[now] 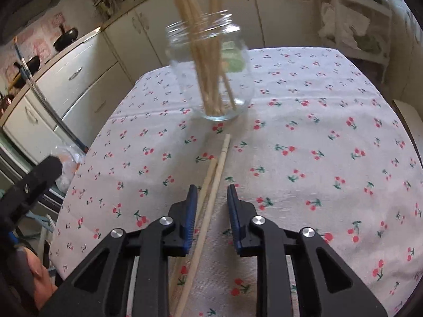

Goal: Organize utensils
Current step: 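Move both grippers down to the last chopsticks lying on the tablecloth, then grasp a chopstick with the left gripper while the right gripper grasps another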

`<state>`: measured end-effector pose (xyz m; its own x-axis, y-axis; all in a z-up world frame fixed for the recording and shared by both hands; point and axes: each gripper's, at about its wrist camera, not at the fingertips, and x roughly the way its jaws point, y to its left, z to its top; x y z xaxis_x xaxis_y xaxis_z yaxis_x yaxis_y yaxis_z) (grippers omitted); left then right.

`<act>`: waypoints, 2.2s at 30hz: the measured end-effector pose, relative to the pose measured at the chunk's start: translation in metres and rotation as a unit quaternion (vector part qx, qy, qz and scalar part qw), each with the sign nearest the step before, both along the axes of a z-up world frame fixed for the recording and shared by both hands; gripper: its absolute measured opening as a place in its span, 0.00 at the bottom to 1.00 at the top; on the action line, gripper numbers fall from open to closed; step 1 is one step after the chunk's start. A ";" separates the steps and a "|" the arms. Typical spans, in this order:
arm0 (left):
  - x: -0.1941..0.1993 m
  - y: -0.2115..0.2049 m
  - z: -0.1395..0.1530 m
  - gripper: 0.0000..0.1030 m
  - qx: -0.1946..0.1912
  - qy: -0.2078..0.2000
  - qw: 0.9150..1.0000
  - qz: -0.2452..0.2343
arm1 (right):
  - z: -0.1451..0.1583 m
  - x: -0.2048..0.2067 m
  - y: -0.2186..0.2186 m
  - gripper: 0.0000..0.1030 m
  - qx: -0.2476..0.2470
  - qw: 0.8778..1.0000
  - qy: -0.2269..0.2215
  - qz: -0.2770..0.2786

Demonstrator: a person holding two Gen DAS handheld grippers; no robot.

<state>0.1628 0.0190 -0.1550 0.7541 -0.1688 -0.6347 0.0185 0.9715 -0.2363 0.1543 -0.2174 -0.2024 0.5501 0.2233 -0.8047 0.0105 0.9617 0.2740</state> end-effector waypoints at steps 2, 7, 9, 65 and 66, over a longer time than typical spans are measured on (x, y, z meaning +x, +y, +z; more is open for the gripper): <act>-0.002 -0.005 0.000 0.88 0.003 0.000 1.000 -0.008 | 0.001 0.001 0.000 0.23 -0.014 1.000 0.002 0.001; -0.005 -0.019 0.001 0.88 0.013 0.000 1.000 -0.029 | 0.000 0.000 0.000 0.23 -0.030 0.999 0.009 0.010; -0.005 -0.025 -0.001 0.88 0.016 0.007 0.999 -0.037 | 0.000 0.001 0.002 0.23 -0.046 0.999 0.010 0.020; 0.042 -0.149 -0.047 0.08 0.157 0.106 0.957 -0.220 | 0.003 -0.007 -0.053 0.06 -0.113 0.991 0.024 0.069; 0.043 -0.148 -0.047 0.09 0.154 0.110 0.957 -0.218 | 0.004 -0.006 -0.053 0.06 -0.113 0.991 0.027 0.069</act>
